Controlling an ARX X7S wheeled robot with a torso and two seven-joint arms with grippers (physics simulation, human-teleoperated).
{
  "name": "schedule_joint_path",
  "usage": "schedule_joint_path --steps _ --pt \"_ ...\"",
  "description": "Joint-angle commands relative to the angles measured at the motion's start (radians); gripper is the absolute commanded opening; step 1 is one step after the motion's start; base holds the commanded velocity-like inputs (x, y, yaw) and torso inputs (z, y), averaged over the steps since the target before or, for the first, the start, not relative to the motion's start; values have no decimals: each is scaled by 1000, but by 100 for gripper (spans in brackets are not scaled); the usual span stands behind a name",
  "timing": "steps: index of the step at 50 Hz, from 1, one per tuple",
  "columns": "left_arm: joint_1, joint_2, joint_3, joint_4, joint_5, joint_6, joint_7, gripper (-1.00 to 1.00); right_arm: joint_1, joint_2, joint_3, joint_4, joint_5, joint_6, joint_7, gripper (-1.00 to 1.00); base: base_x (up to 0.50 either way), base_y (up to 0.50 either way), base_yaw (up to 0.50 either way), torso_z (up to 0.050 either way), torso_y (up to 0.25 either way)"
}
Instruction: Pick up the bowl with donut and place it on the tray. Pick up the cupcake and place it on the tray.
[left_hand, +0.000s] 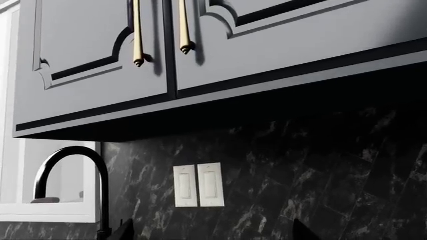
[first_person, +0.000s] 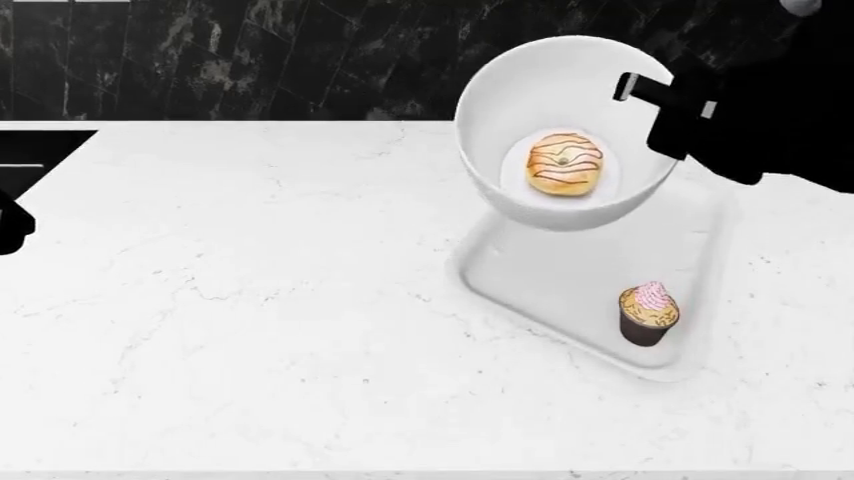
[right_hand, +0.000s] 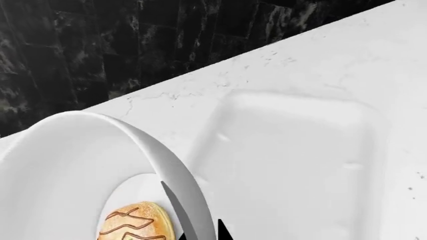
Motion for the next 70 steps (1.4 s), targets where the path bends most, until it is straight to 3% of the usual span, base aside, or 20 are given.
schedule_joint_path --steps 1,15,27,70 --pt "13 11 -24 -1 11 -14 18 100 45 -39 -9 142 64 -28 74 -100 0 0 0 0 0" --pt "62 69 -129 6 53 -80 114 100 62 -64 -44 224 81 -19 119 -100 0 0 0 0 1" --pt "89 149 -223 18 121 -168 229 100 30 -124 -71 369 28 -19 10 -100 0 0 0 0 1" --pt "67 191 -245 12 77 -228 187 100 -1 -153 -145 495 -99 -10 -74 -100 0 0 0 0 0"
